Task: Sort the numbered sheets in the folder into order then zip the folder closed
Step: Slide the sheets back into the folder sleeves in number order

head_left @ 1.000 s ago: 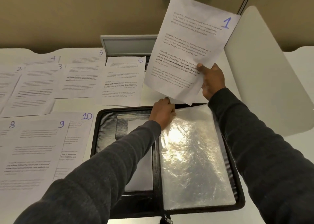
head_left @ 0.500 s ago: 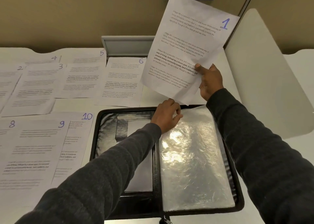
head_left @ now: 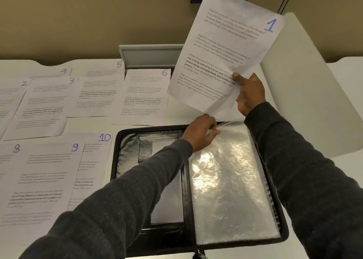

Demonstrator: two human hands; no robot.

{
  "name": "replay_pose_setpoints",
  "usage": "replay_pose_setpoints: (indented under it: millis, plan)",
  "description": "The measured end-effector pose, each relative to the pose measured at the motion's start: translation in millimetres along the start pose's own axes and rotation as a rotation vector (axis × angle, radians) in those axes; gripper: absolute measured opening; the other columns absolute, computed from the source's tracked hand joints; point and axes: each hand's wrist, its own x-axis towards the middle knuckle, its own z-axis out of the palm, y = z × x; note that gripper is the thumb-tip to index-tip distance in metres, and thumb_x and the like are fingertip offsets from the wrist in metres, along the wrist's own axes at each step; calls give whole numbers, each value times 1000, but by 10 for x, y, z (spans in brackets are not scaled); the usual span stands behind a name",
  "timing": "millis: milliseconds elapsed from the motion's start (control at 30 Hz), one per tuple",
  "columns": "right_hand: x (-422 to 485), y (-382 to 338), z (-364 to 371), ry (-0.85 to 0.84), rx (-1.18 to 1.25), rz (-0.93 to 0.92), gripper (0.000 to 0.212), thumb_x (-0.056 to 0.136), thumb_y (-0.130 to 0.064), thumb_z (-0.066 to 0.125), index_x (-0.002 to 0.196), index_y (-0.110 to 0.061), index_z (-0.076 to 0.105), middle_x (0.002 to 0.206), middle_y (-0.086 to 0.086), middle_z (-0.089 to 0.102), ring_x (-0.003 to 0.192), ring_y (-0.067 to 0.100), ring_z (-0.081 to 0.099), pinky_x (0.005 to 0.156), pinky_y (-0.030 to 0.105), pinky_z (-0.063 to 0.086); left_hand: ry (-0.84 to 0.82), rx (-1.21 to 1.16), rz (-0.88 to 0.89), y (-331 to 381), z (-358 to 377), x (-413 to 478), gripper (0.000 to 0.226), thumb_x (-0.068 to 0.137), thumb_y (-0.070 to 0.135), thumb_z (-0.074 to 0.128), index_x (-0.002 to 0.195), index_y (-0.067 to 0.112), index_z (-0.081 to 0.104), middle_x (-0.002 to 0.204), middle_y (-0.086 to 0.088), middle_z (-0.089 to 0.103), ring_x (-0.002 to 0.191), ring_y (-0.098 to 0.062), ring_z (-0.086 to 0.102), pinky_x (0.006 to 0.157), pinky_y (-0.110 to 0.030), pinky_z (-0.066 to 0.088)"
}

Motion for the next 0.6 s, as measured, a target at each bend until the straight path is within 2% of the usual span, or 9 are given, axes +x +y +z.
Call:
replay_pose_setpoints:
  millis: [67, 167, 300, 400, 500, 600]
  plan:
    - [2, -35, -51, 0, 10, 3, 25, 96, -3, 62, 117, -17, 63, 115, 5, 74, 110, 28, 69, 92, 42, 59, -55, -32, -33, 40, 28, 29, 5, 93, 19, 59, 95, 18, 63, 92, 0, 62, 85, -18, 58, 79, -40, 51]
    - [33, -69, -143, -13, 17, 6, 26, 96, -3, 62, 118, -17, 63, 114, 4, 74, 108, 27, 70, 94, 44, 58, -114, -52, -88, 144, 84, 59, 16, 94, 12, 54, 99, 18, 68, 98, -2, 64, 88, -19, 60, 83, -36, 51]
    - [60, -109, -265, -37, 7, 38, 26, 96, -4, 63, 119, -15, 62, 114, 5, 74, 107, 26, 70, 96, 46, 57, -134, -141, -167, 329, 191, 83, 12, 92, 10, 54, 96, 18, 62, 97, 1, 68, 91, -18, 63, 85, -35, 53]
    - [80, -138, -386, -64, 0, 61, 27, 96, -5, 64, 121, -15, 62, 117, 6, 73, 109, 27, 70, 95, 47, 57, -168, -113, -185, 458, 330, 84, 9, 94, 16, 54, 101, 20, 58, 97, 2, 69, 91, -15, 65, 83, -32, 52]
    - [92, -137, -474, -80, -30, 72, 28, 96, -5, 64, 122, -16, 62, 117, 6, 73, 106, 26, 70, 90, 43, 59, -111, -14, -137, 542, 452, 79, 16, 95, 18, 53, 109, 21, 60, 97, 1, 69, 90, -17, 63, 77, -30, 49]
    - [110, -101, -543, -80, -50, 82, 22, 96, -6, 63, 115, -19, 64, 118, 7, 72, 109, 27, 69, 93, 44, 58, 33, 116, -104, 608, 523, 72, 15, 95, 20, 54, 107, 17, 63, 96, 0, 69, 87, -20, 62, 73, -31, 48]
